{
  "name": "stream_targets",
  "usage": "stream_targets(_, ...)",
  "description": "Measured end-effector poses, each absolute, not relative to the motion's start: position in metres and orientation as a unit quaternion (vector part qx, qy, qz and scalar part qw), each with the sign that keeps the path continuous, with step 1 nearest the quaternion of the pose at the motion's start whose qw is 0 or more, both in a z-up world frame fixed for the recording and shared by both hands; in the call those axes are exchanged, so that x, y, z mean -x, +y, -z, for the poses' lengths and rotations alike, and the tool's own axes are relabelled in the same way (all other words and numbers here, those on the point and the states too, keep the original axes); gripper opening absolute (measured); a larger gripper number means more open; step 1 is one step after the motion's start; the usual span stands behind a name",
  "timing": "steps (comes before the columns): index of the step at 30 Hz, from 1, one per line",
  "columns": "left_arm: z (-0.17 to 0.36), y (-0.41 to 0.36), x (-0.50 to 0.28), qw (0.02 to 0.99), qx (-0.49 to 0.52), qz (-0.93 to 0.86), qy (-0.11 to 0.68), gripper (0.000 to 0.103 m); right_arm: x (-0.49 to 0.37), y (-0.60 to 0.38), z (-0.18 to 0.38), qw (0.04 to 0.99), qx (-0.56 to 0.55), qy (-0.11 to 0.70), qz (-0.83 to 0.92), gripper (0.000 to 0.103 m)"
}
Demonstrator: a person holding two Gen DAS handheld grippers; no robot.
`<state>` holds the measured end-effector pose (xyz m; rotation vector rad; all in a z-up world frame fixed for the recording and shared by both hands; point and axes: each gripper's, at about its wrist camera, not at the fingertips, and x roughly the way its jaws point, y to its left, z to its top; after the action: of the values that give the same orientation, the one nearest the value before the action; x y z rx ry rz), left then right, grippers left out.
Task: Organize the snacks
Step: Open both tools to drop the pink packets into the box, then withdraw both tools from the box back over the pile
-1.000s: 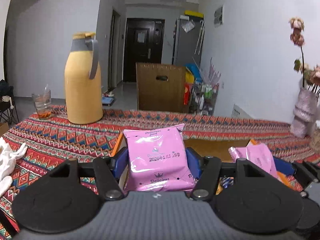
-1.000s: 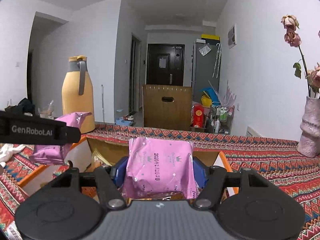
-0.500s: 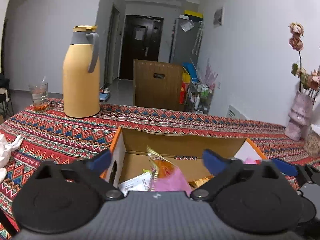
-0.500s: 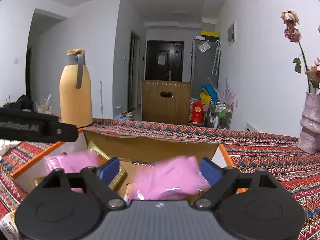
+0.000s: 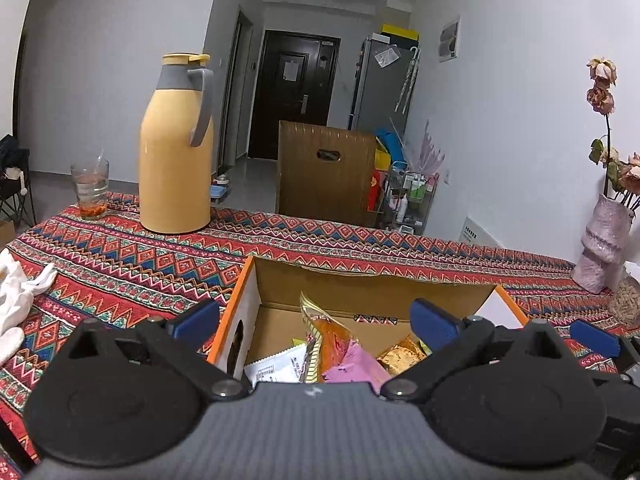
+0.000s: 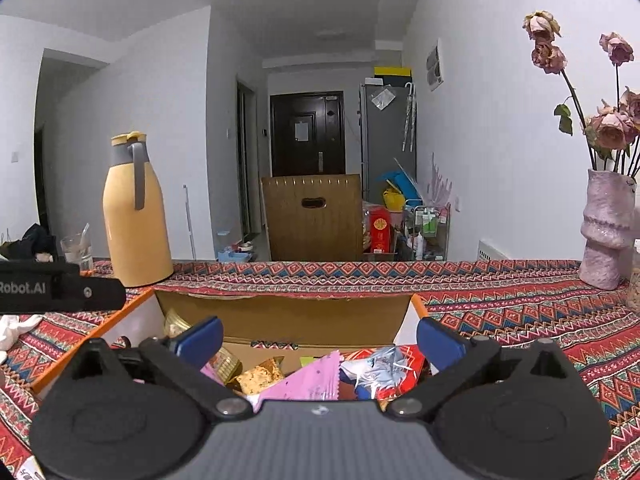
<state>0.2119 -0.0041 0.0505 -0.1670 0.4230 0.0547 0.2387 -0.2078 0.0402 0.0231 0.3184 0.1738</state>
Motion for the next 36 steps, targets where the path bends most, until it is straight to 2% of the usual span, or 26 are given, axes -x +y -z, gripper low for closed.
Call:
stream_targets(16, -0.060, 0.005, -0.168, 0.970, 0.080, -0.028, 0.227, 0.103, -0.187, -0.210, -0.051, 0.979, 0.007, 0.184, -0.083, 0.103)
stream_targets(36, 0.007, 0.025, -0.111, 0.946, 0.050, -0.031, 0.319, 0.103, -0.129, -0.207, 0.007, 0.949, 0.020, 0.300, -0.098, 0.103)
